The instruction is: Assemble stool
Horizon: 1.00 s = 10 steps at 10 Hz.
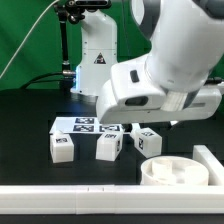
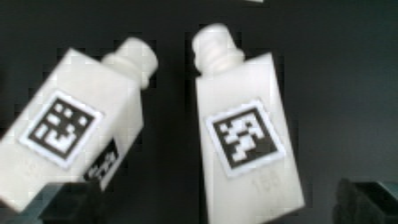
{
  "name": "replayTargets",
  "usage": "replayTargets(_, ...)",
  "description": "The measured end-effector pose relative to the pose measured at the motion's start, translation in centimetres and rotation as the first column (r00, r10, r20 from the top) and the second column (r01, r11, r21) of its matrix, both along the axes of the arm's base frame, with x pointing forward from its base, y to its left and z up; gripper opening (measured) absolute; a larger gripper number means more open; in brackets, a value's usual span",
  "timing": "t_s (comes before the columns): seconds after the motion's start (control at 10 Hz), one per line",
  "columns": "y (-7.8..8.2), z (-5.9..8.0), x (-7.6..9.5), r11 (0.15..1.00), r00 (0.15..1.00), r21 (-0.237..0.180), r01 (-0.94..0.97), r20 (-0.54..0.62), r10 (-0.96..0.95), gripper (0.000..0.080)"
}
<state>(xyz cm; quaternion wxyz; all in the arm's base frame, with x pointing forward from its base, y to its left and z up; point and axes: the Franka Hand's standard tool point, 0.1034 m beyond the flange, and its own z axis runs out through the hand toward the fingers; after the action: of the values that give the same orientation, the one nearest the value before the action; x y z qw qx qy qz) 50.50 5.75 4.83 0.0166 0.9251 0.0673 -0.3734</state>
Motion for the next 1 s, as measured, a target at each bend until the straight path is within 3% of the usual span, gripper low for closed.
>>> replayTargets(0.4,0.1,-1.0,-1.7,0.999,0.966,-0.034,-0.016,-0.258,0.006,0.0649)
replayTargets(1.0,0.8,-2.4,-1.2,0.999,0.971,-0.011,-0.031,-0.235,0.028,0.0649)
